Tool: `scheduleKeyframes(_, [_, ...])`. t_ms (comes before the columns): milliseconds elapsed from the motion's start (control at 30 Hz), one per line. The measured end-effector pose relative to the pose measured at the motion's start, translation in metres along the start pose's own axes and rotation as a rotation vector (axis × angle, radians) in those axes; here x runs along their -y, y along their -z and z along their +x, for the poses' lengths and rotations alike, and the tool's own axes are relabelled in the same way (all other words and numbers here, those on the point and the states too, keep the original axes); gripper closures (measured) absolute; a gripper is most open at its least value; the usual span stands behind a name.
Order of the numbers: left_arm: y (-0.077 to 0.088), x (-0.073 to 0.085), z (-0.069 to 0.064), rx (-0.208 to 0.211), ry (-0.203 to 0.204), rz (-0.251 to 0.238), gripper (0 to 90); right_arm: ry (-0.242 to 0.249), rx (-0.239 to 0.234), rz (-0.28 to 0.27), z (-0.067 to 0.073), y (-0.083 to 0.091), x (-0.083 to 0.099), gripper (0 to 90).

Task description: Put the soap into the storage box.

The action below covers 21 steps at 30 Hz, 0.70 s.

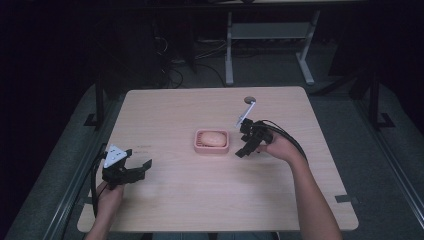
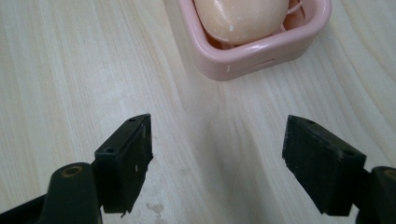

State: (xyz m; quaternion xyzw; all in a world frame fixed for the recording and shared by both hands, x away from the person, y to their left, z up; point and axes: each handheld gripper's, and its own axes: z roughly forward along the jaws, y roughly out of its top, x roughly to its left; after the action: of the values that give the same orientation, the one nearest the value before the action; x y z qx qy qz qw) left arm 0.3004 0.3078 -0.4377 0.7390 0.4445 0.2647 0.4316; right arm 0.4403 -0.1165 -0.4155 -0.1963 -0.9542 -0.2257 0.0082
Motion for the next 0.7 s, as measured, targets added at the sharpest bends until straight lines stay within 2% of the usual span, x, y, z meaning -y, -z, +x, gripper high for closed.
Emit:
scheduleKeyframes(367, [0.000,0.000,-0.001,0.001,0.000,0.003,14.2,-0.006,0.005,-0.022,0.003,0.003,0.014,23.9])
scheduleKeyframes(500, [0.000,0.000,-0.001,0.001,-0.001,0.004,14.2,-0.017,0.003,-0.009,0.004,0.005,0.018,23.9])
scheduleKeyframes(700, [0.000,0.000,-0.001,0.001,-0.001,0.004,14.2,-0.015,0.010,-0.040,0.006,0.009,0.024,23.9])
